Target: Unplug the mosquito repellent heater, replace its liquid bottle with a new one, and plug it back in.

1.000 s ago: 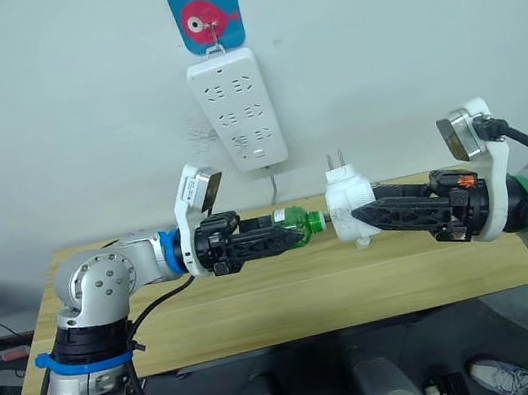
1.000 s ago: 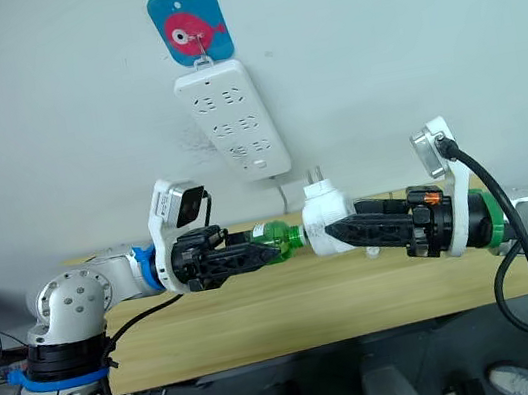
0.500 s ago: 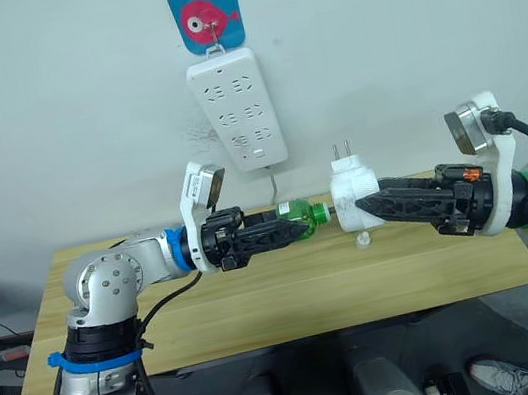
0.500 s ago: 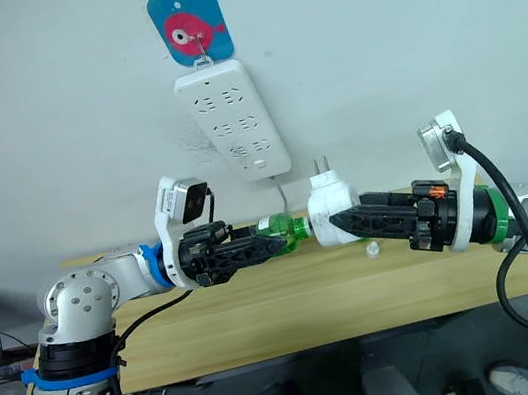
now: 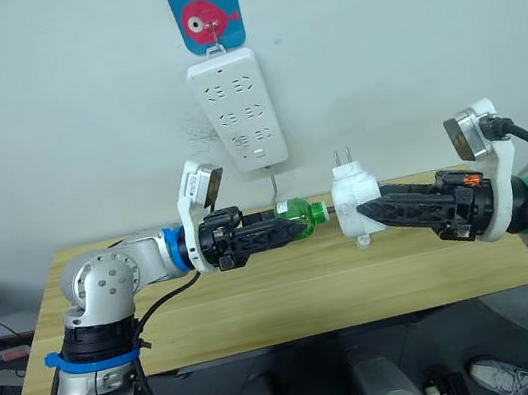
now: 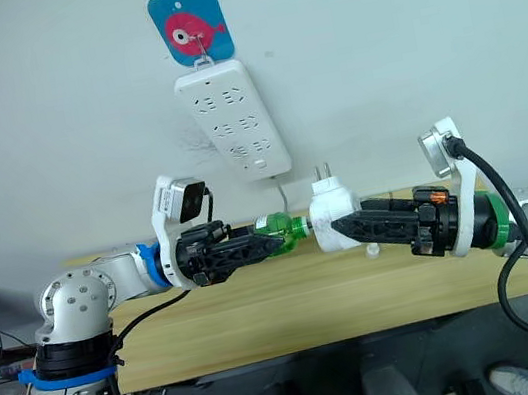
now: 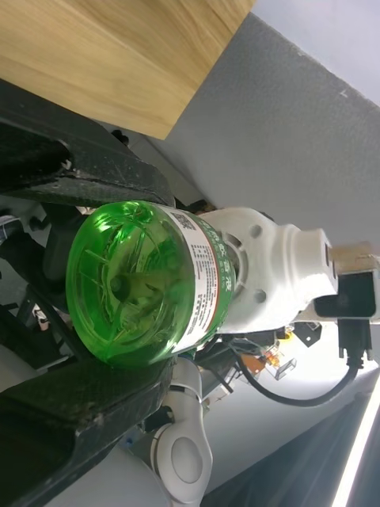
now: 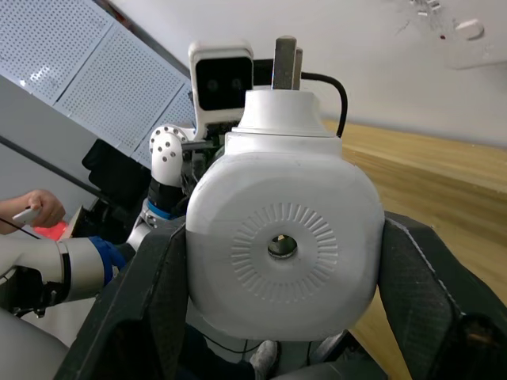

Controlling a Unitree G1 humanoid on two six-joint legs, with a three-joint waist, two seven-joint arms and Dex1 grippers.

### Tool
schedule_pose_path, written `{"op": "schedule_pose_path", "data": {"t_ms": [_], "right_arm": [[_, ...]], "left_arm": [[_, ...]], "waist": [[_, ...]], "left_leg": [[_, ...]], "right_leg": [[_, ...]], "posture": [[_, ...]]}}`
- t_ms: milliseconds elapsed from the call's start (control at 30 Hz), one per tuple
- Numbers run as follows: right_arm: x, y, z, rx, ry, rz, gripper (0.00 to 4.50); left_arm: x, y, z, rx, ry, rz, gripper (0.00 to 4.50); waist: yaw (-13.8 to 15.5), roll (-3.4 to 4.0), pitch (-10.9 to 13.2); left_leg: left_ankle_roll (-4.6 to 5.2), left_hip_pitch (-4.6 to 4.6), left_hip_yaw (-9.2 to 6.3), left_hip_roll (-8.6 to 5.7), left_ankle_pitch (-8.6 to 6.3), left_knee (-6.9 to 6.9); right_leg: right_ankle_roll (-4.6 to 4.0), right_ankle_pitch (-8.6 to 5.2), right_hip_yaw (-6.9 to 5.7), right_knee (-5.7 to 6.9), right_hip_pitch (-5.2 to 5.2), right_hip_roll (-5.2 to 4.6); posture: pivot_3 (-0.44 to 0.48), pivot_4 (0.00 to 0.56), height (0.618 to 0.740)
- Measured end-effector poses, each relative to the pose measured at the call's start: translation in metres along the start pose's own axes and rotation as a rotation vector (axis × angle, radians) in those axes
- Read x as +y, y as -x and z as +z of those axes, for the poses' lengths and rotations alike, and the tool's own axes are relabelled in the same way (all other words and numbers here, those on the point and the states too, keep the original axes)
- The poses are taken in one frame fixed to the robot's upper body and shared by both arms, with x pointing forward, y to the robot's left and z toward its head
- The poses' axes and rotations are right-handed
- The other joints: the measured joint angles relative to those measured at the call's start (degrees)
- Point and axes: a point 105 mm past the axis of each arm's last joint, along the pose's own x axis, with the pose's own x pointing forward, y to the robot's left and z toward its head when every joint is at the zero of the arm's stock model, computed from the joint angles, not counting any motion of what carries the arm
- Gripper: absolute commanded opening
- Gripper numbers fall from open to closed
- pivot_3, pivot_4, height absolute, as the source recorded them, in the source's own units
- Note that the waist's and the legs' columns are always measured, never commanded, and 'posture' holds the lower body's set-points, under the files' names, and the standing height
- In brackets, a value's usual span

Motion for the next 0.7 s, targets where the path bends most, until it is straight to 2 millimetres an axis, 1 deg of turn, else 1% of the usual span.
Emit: {"op": "schedule_pose_path", "data": {"t_ms": [700], "right_arm": [[0.0009,-0.0023,0.0047,-0.014,0.016,-0.001,2.94]], "left_arm": [[0.0024,-0.0012,0.0012,-0.02,-0.035,0.011,2.3]], "waist": [[0.0,0.0,0.0]], "left_leg": [[0.0,0.0,0.0,0.0,0.0,0.01]], "right_leg": [[0.0,0.0,0.0,0.01,0.0,0.0]], "posture": [[-0.214,0.154,0.74]]}}
